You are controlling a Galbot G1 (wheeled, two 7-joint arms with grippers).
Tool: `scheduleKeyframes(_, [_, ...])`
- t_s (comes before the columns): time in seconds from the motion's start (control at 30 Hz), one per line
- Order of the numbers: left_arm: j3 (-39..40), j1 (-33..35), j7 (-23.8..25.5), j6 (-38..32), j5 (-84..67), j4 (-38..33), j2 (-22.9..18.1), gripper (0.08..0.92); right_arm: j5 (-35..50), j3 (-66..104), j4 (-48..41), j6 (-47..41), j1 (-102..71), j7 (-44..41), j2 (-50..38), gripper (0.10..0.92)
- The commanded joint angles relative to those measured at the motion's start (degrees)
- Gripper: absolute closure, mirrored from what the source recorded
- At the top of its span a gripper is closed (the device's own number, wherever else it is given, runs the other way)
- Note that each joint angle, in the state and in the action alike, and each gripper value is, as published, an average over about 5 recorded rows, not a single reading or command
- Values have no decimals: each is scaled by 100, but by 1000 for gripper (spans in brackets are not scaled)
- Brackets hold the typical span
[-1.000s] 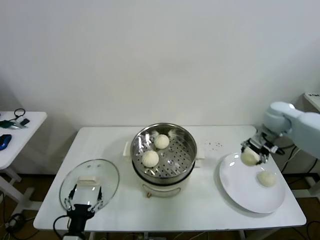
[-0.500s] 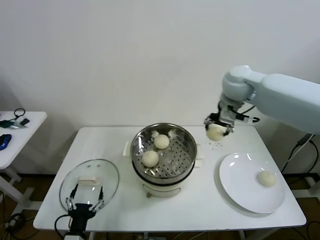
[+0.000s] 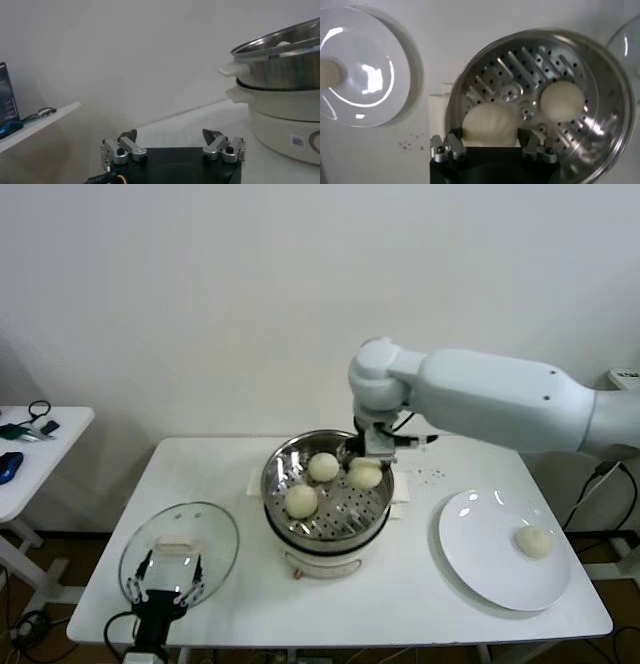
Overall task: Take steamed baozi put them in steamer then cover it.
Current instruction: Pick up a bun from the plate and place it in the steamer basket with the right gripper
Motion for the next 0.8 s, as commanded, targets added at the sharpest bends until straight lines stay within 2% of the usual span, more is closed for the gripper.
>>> scheduleKeyframes(0.03, [7,-21,1,12,-5,23,8,177,-184,-40,47,87,-518,50,526,313])
scheduleKeyframes(0.6, [27,-74,2,27,0,77,6,177,-247,-130,56,67,-628,125,482,301])
scheduleKeyframes(0.8, [26,-65,-2,14,-1,89,1,177,-310,-76,-11,76,-636,94,485,233])
